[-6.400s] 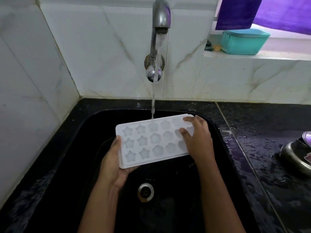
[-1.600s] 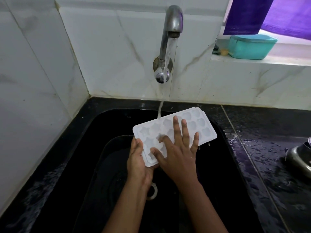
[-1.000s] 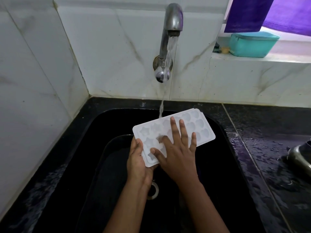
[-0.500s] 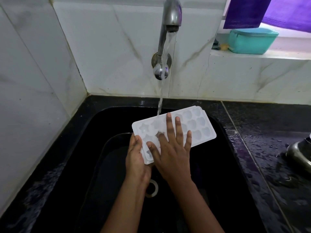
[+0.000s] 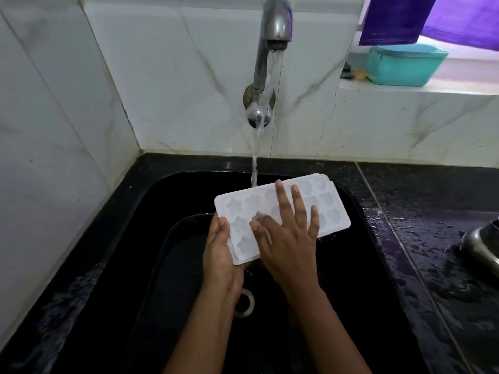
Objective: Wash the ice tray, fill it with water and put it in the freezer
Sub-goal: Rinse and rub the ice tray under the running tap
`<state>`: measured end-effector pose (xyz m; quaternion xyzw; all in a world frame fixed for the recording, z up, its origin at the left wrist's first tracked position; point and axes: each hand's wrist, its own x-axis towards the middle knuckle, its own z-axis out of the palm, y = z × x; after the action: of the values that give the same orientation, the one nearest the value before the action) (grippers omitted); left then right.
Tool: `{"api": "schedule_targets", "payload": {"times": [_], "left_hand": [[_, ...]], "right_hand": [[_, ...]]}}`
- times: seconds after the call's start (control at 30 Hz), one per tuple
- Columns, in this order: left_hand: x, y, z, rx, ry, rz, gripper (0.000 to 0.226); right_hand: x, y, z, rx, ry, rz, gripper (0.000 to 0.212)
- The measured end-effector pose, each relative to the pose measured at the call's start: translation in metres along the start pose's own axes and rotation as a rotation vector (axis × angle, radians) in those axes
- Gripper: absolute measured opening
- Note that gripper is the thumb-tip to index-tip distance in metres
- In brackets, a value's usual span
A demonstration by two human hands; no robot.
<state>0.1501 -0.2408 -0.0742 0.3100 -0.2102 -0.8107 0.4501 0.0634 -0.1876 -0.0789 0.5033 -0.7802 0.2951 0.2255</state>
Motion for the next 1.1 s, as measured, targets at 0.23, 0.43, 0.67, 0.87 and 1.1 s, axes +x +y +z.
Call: {"api": "schedule_targets", "payload": {"times": [0.23,0.43,0.67,0.87,1.1], "left_hand": [[0.005,0.007,-0.007,-0.013,0.032,0.01,0.035],[0.008,0.015,-0.012,0.052,0.069,0.084,0.027],[0.003,0.02,-0.012,0.062,0.076,0.107,0.027],[0.002,0.019,-0.01,0.057,0.105,0.145,0.025],[-0.002,0.012,-0.005,0.062,0.101,0.123,0.031]], "right_hand": [[-0.005,-0.011,0.006,0.072,-0.148,-0.008,0.048],[0.006,-0.002,-0.006,0.359,-0.045,0.244,0.044],[0.009,-0.003,0.0,0.289,-0.213,0.226,0.055],[0.008,-0.009,0.006,0.159,-0.212,0.156,0.046],[0.004,-0.015,0.009,0.04,-0.109,0.148,0.051]]}}
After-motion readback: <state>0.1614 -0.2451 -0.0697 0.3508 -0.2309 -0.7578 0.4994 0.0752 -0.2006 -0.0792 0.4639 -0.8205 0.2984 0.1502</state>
